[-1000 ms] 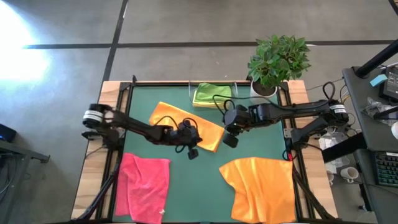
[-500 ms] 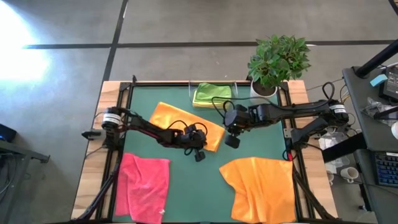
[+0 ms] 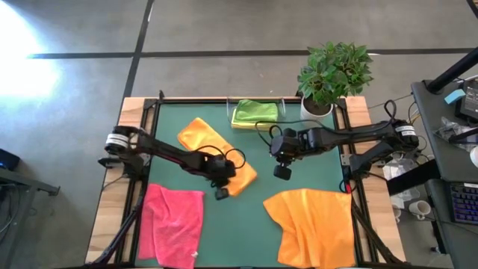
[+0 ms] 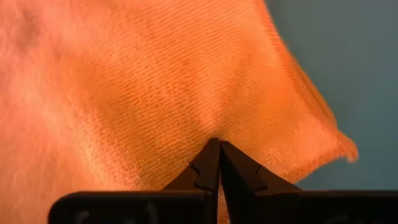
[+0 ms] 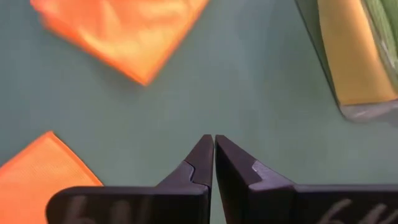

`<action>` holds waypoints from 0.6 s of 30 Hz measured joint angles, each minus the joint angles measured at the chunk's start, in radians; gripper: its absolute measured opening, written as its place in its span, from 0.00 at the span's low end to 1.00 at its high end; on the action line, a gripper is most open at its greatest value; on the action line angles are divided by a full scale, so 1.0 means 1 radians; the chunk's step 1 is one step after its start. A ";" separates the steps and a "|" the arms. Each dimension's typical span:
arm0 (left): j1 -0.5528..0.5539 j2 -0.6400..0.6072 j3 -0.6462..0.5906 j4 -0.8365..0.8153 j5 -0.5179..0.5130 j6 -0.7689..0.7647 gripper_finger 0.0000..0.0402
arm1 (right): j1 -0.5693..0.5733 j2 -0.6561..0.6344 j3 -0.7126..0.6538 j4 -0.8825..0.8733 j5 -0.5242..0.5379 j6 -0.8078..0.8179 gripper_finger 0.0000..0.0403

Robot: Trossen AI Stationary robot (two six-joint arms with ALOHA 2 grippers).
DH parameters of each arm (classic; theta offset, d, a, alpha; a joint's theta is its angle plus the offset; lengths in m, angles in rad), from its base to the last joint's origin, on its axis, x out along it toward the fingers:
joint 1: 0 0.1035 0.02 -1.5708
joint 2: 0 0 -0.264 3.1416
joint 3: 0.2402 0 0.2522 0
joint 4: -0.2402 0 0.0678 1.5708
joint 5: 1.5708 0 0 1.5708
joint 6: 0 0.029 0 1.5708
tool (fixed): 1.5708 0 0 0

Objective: Fold microfiber towels
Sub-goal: Fold the orange towel

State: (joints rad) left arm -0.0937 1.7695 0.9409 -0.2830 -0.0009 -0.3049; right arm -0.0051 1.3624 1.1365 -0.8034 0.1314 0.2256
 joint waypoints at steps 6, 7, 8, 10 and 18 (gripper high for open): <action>0.000 -0.161 -0.007 -0.260 0.002 0.056 0.00 | 0.000 0.000 -0.042 0.024 0.000 0.000 0.02; 0.000 -0.193 -0.007 -0.292 0.000 0.056 0.00 | 0.000 0.000 -0.048 0.033 -0.001 0.001 0.02; 0.000 -0.220 -0.005 -0.327 -0.001 0.055 0.00 | 0.000 0.000 -0.053 0.042 -0.001 0.001 0.02; -0.003 -0.264 -0.001 -0.378 -0.004 0.055 0.00 | 0.000 0.000 -0.058 0.058 -0.002 -0.006 0.02; -0.057 -0.365 0.029 -0.451 -0.053 -0.029 0.00 | 0.000 0.000 -0.058 0.158 -0.060 -0.118 0.07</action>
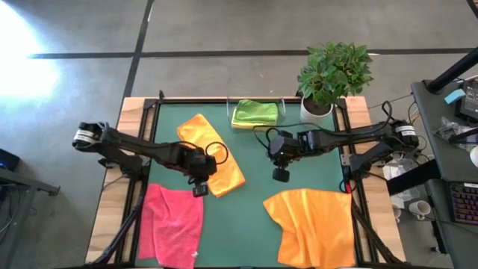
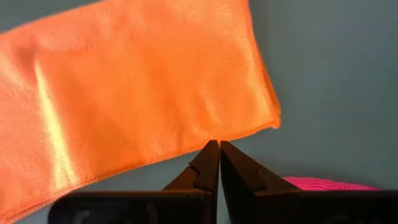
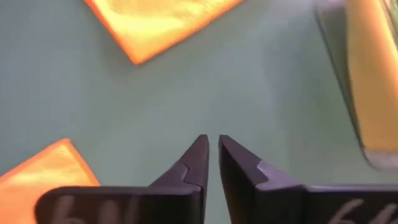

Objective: Fold microfiber towels
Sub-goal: Fold the orange towel

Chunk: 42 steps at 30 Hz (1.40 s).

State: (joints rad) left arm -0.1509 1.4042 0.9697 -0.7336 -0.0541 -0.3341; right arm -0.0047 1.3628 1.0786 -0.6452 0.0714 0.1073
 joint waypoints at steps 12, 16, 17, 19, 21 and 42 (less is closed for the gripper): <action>-0.163 0.014 0.161 -0.092 -0.226 0.000 0.00 | 0.000 0.015 0.000 0.128 -0.081 -0.314 0.25; -0.166 0.019 0.155 -0.093 -0.166 -0.001 0.00 | 0.008 0.064 0.000 0.162 -0.081 -0.414 0.26; -0.166 0.020 0.152 -0.100 -0.159 -0.001 0.00 | 0.010 0.076 0.000 0.169 -0.083 -0.436 0.26; -0.166 0.020 0.152 -0.096 -0.155 -0.001 0.00 | 0.016 0.102 0.000 0.186 -0.083 -0.481 0.26; -0.166 0.020 0.154 -0.098 -0.154 -0.001 0.03 | 0.022 0.127 0.000 0.210 -0.095 -0.520 0.26; -0.237 0.272 0.116 0.129 -0.114 -0.131 0.42 | 0.068 0.403 0.057 0.394 -0.158 -0.713 0.28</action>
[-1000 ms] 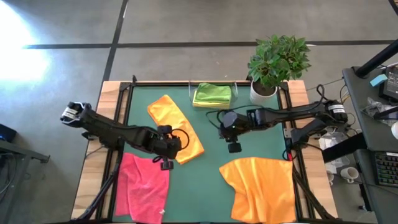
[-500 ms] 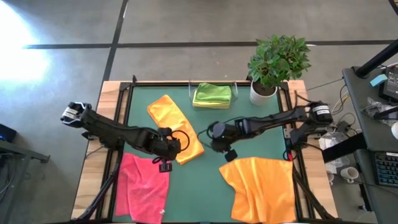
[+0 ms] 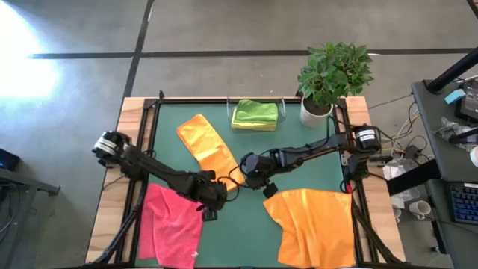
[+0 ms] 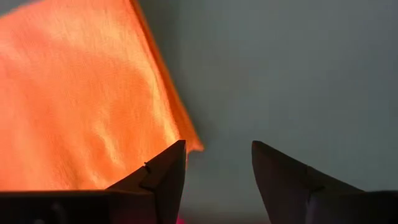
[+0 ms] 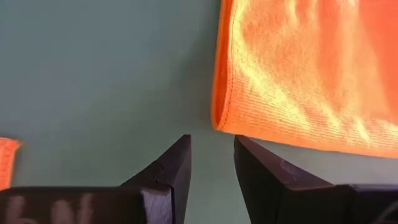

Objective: Fold microfiber towels
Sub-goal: Fold the orange towel

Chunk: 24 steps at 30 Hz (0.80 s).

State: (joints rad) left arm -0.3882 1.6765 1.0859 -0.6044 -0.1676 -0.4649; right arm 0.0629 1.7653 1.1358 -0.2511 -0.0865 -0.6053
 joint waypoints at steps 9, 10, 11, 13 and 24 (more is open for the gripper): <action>-0.002 0.100 0.004 -0.006 -0.108 -0.053 0.42 | 0.001 0.050 0.018 0.002 0.008 -0.008 0.28; -0.003 0.109 0.004 -0.005 -0.120 -0.054 0.42 | 0.001 0.050 0.018 0.003 0.008 -0.008 0.28; -0.003 0.116 0.004 -0.005 -0.125 -0.054 0.42 | 0.001 0.050 0.018 0.005 0.008 -0.008 0.28; -0.003 0.130 0.004 -0.005 -0.125 -0.054 0.42 | 0.001 0.050 0.018 0.016 0.008 -0.007 0.28; -0.004 0.160 0.003 0.002 -0.164 -0.056 0.37 | -0.002 0.065 0.018 0.102 0.002 -0.017 0.28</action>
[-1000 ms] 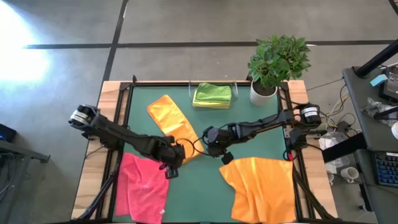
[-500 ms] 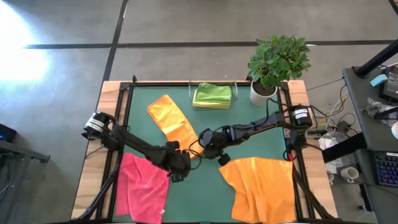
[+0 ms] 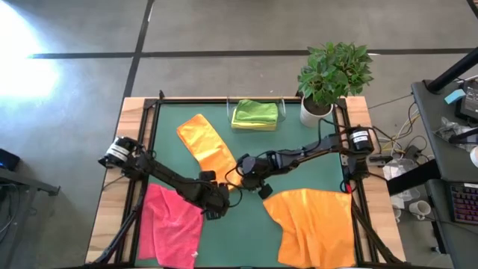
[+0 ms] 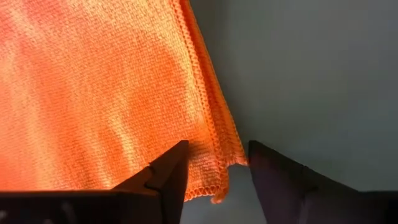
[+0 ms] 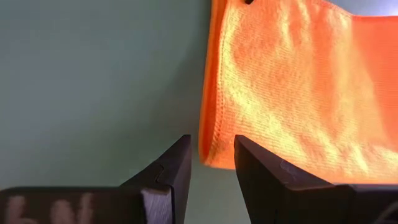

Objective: Fold microfiber towels
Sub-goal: Fold the orange towel

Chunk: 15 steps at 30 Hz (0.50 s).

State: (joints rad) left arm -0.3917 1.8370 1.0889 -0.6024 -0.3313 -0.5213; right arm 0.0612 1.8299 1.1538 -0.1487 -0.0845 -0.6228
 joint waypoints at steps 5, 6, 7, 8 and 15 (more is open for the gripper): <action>0.000 0.001 -0.001 0.006 0.002 0.003 0.20 | -0.001 0.040 0.000 0.043 -0.001 -0.007 0.28; 0.001 0.001 -0.002 0.004 -0.005 0.003 0.16 | -0.001 0.046 0.000 0.052 0.005 -0.006 0.28; 0.002 0.002 -0.003 0.003 -0.009 0.003 0.11 | -0.001 0.054 0.001 0.069 0.013 -0.006 0.28; 0.003 0.002 -0.004 -0.001 -0.024 0.003 0.07 | -0.002 0.058 0.002 0.073 0.024 -0.006 0.28; 0.006 0.003 -0.006 0.014 -0.031 0.003 0.03 | 0.000 0.086 0.004 0.066 0.043 0.011 0.22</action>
State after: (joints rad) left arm -0.3859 1.8397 1.0824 -0.5886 -0.3622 -0.5182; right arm 0.0609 1.9160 1.1581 -0.0827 -0.0410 -0.6118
